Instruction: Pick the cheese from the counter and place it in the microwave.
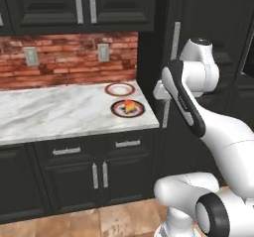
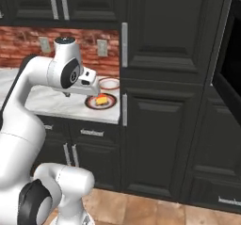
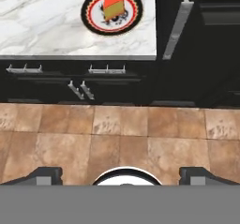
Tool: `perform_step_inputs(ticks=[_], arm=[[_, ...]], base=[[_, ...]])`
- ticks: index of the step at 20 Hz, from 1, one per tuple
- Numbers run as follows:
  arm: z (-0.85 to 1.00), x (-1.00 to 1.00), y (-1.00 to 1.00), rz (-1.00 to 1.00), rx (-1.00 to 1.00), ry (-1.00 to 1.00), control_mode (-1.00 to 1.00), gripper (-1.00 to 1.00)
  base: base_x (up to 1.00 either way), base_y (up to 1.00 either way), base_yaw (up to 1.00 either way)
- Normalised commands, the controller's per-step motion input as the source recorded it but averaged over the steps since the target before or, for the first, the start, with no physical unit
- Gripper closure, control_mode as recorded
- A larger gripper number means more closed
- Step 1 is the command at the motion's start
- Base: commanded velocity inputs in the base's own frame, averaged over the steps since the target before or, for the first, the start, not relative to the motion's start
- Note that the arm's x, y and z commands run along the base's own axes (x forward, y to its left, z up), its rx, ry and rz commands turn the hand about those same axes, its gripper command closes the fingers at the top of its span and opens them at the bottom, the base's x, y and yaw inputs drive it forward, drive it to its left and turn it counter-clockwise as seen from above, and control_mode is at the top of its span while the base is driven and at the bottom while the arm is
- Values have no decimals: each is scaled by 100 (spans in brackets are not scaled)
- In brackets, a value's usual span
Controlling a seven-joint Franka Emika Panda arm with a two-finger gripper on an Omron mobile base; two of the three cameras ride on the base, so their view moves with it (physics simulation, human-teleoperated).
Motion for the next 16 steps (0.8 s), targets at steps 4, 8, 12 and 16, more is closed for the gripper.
perform_step_inputs(ticks=[4, 8, 12, 16], arm=[[0, 0, 0, 0, 0, 0, 100, -100], [0, 0, 0, 0, 0, 0, 100, -100], [0, 0, 0, 0, 0, 0, 100, -100], [0, 0, 0, 0, 0, 0, 100, -100]], base=[[97, 38, 0], [81, 44, 0], [54, 59, 0], [6, 21, 3]])
